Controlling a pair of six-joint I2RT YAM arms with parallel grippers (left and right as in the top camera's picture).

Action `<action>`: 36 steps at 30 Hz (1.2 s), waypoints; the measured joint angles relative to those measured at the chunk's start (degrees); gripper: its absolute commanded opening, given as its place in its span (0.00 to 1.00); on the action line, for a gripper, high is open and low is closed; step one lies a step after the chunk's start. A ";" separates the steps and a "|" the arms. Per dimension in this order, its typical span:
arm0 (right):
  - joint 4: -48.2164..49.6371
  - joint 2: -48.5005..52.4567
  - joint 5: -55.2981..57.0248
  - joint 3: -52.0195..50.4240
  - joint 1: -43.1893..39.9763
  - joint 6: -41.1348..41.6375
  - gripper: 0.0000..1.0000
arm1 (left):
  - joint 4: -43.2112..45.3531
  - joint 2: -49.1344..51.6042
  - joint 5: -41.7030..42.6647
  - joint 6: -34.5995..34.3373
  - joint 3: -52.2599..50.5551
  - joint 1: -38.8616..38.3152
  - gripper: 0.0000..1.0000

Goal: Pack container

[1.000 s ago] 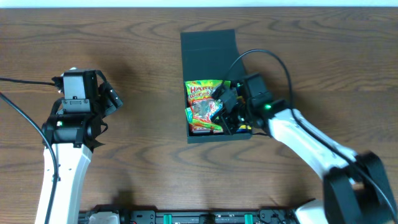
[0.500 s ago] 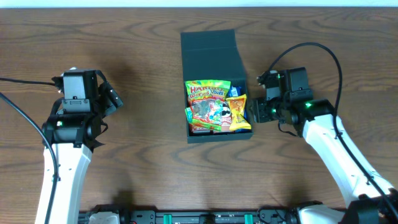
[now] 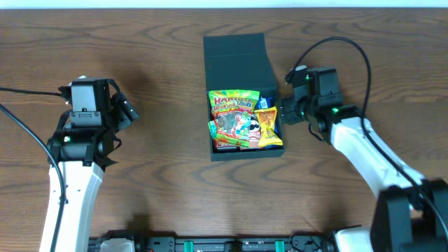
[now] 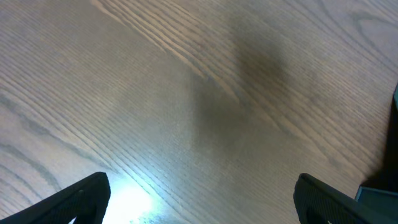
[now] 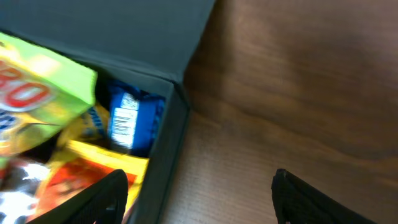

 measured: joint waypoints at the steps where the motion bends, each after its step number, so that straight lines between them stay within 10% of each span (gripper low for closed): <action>1: 1.46 1.22 0.00 0.00 0.00 -0.09 0.70 | -0.02 0.00 0.00 0.00 0.00 0.00 0.95; 6: 6.80 4.90 -0.85 0.00 0.04 -0.52 0.56 | -0.02 0.00 0.00 0.00 0.00 0.00 0.95; 12: 8.33 6.14 -2.27 0.02 0.26 -0.55 0.01 | -0.02 0.00 0.00 0.00 0.00 0.00 0.95; 36: -4.44 1.53 9.55 -0.61 8.15 34.95 0.02 | -0.02 0.00 0.00 0.00 0.00 0.00 0.95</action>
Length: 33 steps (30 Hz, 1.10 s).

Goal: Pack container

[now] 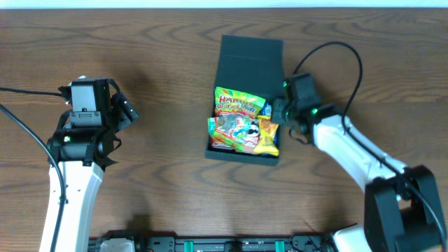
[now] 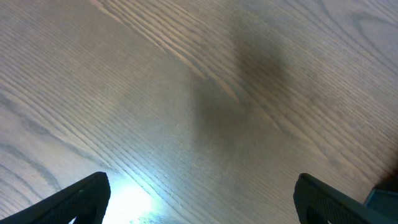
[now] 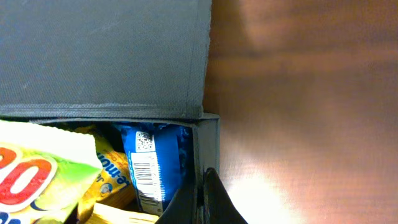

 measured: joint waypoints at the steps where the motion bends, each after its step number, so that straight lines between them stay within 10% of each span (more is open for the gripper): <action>1: -0.02 -1.05 1.05 -1.14 1.16 2.14 0.02 | 0.02 0.00 0.00 0.00 0.00 0.00 0.95; 18: 1.40 -10.23 12.46 -11.47 13.66 24.63 0.02 | 0.00 0.00 0.00 0.00 0.00 0.00 0.95; 24: -1.81 -12.07 10.21 -13.40 13.97 22.88 0.49 | 0.00 0.00 0.00 0.00 0.00 0.00 0.95; 33: -6.08 -30.77 8.39 -13.73 13.75 16.76 0.43 | 0.02 0.00 0.00 0.00 0.00 0.00 0.95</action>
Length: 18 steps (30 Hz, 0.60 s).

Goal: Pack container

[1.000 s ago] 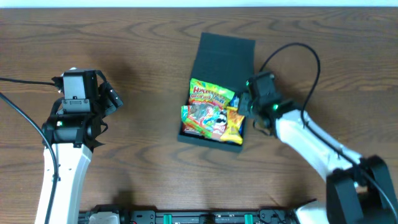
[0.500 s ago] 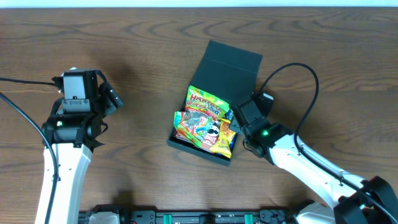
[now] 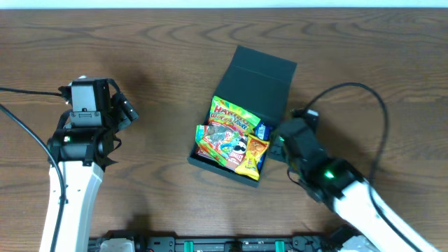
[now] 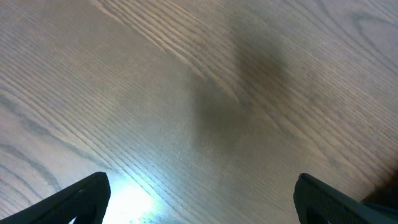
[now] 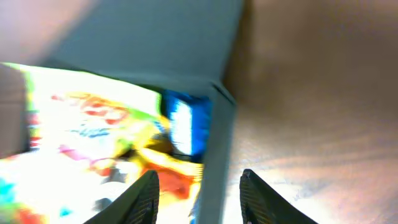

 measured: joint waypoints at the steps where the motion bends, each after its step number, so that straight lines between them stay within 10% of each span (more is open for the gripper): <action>1: -0.57 -1.95 -0.09 0.11 -0.20 -0.79 0.41 | -0.04 0.00 0.00 0.00 0.00 0.00 0.95; 8: -7.13 -8.28 0.22 0.26 -8.85 -5.05 0.01 | -0.02 0.00 0.00 0.00 0.00 0.00 0.95; 18: 10.05 1.73 -14.88 -4.98 -28.35 -9.90 0.01 | -0.02 0.00 0.00 0.00 0.00 0.00 0.95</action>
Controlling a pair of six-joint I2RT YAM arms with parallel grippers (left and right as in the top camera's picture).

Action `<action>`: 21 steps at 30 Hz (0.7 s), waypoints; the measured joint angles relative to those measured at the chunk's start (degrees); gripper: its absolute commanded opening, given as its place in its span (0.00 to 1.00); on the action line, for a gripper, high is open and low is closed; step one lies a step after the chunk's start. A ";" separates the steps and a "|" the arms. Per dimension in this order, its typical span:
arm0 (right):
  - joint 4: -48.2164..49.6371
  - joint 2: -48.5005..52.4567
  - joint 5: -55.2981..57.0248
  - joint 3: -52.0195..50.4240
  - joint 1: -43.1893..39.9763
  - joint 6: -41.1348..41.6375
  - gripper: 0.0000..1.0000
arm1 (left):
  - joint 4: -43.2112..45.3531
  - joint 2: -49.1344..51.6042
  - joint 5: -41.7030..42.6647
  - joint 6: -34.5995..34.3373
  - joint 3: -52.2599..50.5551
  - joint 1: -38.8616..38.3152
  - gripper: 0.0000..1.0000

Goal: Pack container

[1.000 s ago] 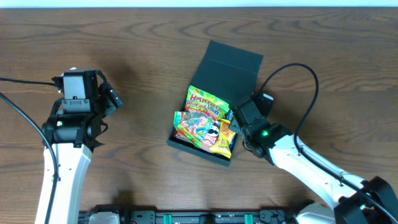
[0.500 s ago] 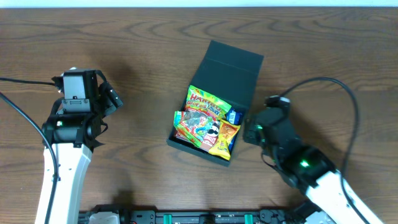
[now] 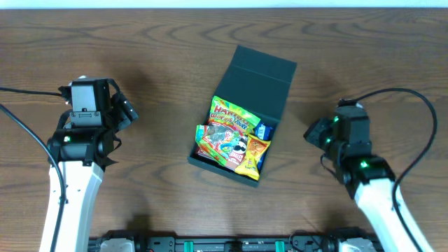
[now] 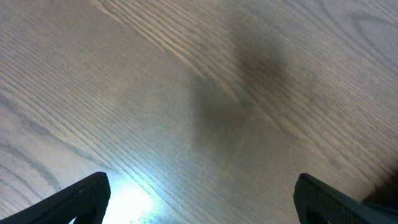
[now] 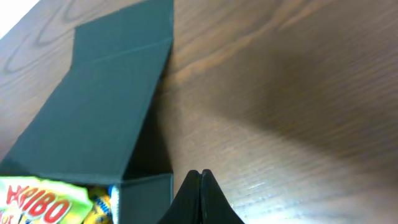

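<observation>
A dark green box [image 3: 210, 155] sits askew at mid-table, its open lid [image 3: 264, 75] pointing to the far right. Bright snack packets [image 3: 229, 134] fill it, among them a green Haribo bag [image 5: 34, 200] and a blue packet. My right gripper [image 3: 313, 131] hovers to the right of the box, clear of it. Its fingertips [image 5: 200, 177] are shut together on nothing, and the lid [image 5: 99, 109] lies ahead of them. My left gripper [image 3: 130, 112] is far to the left over bare wood, open [image 4: 202, 180], with nothing between its fingers [image 4: 84, 198].
The wooden table [image 3: 364, 63] runs round the box on every side. Black cables [image 3: 413, 105] loop off both arms. The table's front rail [image 3: 224, 245] carries the arm bases.
My right gripper, then open at the box's right wall, now sits farther right, away from the box, with its fingers shut. The box and the left arm have not moved.
The box first stood square, with my right gripper open beside its right wall. Then the gripper was closed at that wall and the box slightly turned. Later the box lay rotated and nearer the front, the gripper open. Now the gripper is back and shut.
</observation>
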 measured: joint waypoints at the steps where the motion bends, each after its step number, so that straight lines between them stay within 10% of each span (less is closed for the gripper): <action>1: 1.86 1.92 -3.02 -0.39 -2.05 -0.76 0.02 | 0.07 0.00 0.00 0.00 0.00 0.00 0.95; 21: 42.49 43.63 -46.01 -1.03 -13.38 1.62 0.01 | 0.00 0.00 0.00 0.00 0.00 0.00 0.95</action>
